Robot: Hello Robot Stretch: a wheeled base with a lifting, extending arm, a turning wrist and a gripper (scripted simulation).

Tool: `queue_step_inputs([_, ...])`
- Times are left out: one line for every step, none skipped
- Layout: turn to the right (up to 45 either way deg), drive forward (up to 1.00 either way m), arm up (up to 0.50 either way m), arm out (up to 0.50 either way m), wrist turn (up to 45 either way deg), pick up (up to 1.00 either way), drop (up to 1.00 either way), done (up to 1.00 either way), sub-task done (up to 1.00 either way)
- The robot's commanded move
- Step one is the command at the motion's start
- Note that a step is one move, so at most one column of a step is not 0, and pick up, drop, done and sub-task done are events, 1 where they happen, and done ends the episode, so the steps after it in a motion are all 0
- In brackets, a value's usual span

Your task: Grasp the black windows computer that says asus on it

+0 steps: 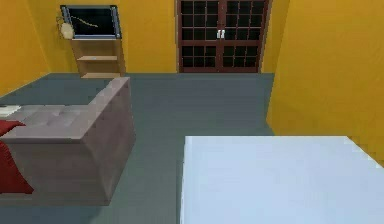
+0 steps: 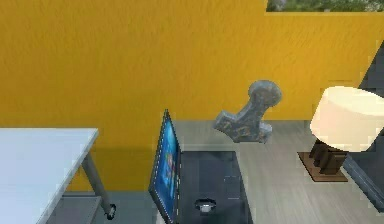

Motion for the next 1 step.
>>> queue_step_inputs([0.0,0.00,0.50,0.00,0.0,0.00,0.00,0.00,0.00])
